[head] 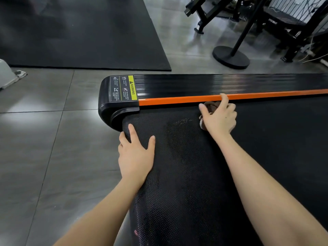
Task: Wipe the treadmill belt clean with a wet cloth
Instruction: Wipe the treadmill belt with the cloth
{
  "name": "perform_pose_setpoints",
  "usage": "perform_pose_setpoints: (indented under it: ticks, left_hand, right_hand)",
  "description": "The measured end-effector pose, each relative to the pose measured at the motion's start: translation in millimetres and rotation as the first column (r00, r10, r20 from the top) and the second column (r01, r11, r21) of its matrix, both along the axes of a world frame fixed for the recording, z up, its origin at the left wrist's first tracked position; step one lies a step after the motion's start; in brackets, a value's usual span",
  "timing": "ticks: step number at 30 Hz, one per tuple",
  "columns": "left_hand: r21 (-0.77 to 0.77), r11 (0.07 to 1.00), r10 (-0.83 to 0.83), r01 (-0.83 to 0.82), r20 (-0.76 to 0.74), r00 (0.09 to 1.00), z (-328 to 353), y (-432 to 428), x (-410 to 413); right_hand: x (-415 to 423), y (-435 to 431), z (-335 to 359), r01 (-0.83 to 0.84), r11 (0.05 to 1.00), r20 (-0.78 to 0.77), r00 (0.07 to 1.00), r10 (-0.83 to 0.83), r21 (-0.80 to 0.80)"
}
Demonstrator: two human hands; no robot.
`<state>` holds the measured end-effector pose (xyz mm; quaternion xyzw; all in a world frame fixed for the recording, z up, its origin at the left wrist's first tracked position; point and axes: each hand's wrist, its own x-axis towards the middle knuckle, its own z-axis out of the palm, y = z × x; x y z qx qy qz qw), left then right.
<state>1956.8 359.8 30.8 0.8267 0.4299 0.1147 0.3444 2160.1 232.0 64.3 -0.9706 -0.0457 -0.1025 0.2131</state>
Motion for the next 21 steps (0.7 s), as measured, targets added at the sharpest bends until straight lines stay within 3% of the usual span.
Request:
perform_pose_setpoints:
  ticks: [5, 11, 16, 21]
  left_hand:
    - [0.005, 1.000, -0.002, 0.002, 0.009, 1.000, -0.9, 0.3, 0.6]
    - [0.017, 1.000, 0.009, -0.009, -0.004, 1.000, -0.2, -1.9, 1.2]
    - [0.009, 1.000, 0.009, -0.009, -0.008, 1.000, 2.6, -2.5, 2.1]
    - [0.010, 1.000, 0.011, -0.011, 0.009, 1.000, 1.1, -1.6, 2.0]
  right_hand:
    - [-3.3, -16.4, -12.1, -0.136, 0.972, 0.030, 0.989, 0.144, -0.190]
    - [-5.6, 18.8, -3.7, -0.133, 0.991, -0.087, 0.988, 0.130, -0.023]
    - [-68.3, 74.2, -16.0, -0.388, 0.922, 0.016, 0.922, 0.388, -0.004]
    - [-57.7, 82.1, -19.3, -0.423, 0.905, 0.076, 0.904, 0.420, 0.041]
